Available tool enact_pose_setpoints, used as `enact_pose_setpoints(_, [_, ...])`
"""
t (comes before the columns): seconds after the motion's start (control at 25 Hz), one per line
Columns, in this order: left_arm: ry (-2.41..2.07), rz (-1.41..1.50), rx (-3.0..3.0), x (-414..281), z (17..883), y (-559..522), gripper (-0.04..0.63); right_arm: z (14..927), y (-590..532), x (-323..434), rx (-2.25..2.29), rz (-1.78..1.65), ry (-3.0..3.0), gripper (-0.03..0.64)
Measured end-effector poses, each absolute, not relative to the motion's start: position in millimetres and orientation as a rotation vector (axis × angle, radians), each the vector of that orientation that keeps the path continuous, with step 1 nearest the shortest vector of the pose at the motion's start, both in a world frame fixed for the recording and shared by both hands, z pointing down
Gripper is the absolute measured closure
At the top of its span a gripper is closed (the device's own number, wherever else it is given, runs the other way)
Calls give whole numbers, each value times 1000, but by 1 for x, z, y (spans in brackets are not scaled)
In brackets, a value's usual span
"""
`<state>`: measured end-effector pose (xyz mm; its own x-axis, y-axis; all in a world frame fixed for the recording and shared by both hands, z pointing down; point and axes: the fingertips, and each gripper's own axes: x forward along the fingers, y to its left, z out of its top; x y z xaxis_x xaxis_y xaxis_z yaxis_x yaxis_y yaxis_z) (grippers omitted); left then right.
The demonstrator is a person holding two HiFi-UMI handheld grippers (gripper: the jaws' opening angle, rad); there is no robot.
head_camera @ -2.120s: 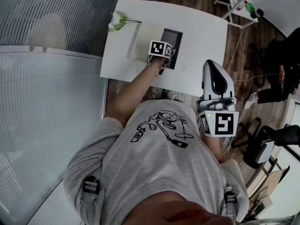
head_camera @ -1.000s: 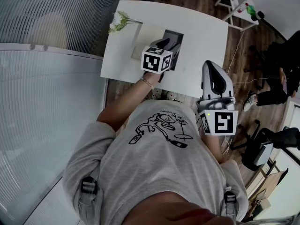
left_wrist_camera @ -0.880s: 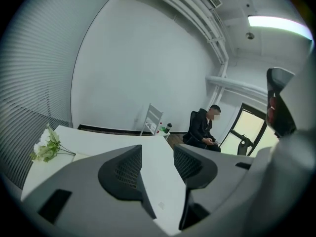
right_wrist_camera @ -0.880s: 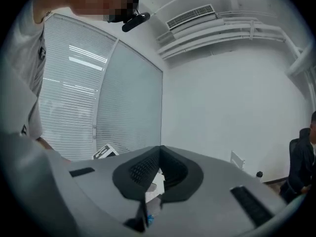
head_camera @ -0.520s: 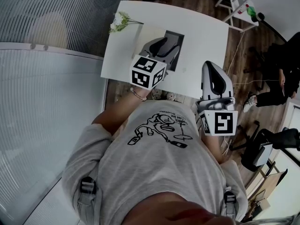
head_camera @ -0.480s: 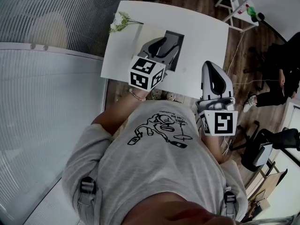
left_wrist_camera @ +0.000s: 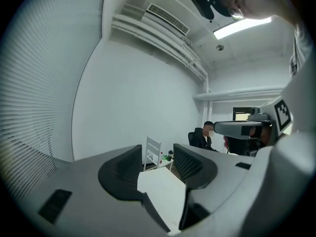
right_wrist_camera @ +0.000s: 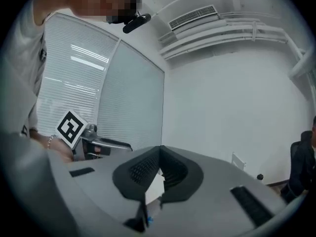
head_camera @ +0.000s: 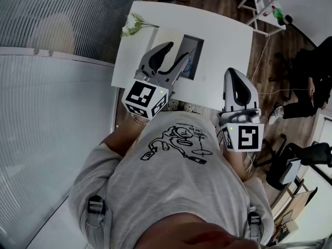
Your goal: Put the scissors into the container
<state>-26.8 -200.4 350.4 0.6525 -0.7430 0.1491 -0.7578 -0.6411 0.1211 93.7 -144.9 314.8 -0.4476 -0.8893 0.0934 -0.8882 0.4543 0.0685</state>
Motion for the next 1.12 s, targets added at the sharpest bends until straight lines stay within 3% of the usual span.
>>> enact_pose_setpoints(0.32, [-1351, 58, 2799, -40, 310, -183, 390, 308, -143, 94, 1575, -31, -2585, 612])
enact_pose_setpoints(0.64, [-1404, 3, 2861, -55, 287, -165, 487, 303, -138, 92, 1567, -51, -2584, 612])
enact_pose_setpoints(1.12, [-1495, 13, 2833, -75, 280, -158, 551, 294, -130, 93, 1556, -77, -2580, 612])
